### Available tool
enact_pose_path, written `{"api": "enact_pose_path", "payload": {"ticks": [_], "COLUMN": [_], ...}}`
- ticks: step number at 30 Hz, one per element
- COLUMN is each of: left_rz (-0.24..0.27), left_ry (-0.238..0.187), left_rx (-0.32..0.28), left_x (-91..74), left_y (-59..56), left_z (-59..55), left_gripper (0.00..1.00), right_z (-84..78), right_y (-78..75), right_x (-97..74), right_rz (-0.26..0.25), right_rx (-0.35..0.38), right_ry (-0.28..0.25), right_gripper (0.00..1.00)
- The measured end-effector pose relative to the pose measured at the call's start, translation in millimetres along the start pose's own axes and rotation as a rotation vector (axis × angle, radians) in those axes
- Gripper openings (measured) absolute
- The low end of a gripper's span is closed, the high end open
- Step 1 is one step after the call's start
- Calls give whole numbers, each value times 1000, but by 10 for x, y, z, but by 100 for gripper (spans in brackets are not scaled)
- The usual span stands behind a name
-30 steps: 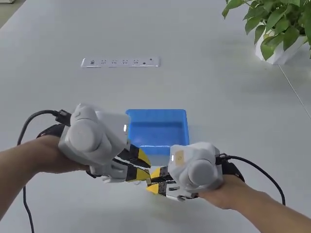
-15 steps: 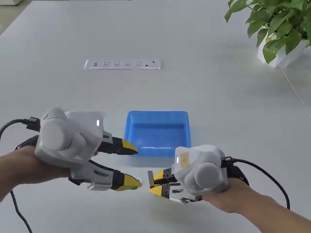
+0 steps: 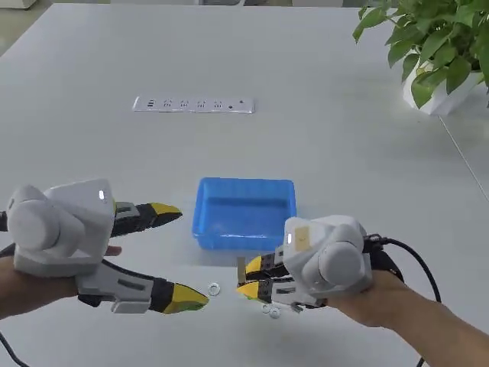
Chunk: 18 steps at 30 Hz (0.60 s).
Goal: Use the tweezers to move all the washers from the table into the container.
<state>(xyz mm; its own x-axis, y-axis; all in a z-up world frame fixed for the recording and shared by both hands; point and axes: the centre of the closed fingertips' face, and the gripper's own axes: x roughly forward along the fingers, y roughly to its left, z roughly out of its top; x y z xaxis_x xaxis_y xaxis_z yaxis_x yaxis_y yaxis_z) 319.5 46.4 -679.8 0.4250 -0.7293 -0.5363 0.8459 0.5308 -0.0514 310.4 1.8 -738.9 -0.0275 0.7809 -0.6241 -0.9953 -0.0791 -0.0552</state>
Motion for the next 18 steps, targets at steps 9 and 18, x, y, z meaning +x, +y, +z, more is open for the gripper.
{"api": "enact_pose_path", "payload": {"ticks": [9, 18], "left_rz": [54, 76], "left_ry": [-54, -64], "left_rx": [-57, -51], "left_x": [-48, -63], "left_y": [43, 62], "left_z": [-23, -44], "left_gripper": [99, 99], "right_z": [104, 238], "right_y": [-64, -205], "right_x": [-125, -244], "right_rz": [-10, -25], "right_rx": [-21, -28], "right_ry": [-8, -28], "right_gripper": [7, 7]}}
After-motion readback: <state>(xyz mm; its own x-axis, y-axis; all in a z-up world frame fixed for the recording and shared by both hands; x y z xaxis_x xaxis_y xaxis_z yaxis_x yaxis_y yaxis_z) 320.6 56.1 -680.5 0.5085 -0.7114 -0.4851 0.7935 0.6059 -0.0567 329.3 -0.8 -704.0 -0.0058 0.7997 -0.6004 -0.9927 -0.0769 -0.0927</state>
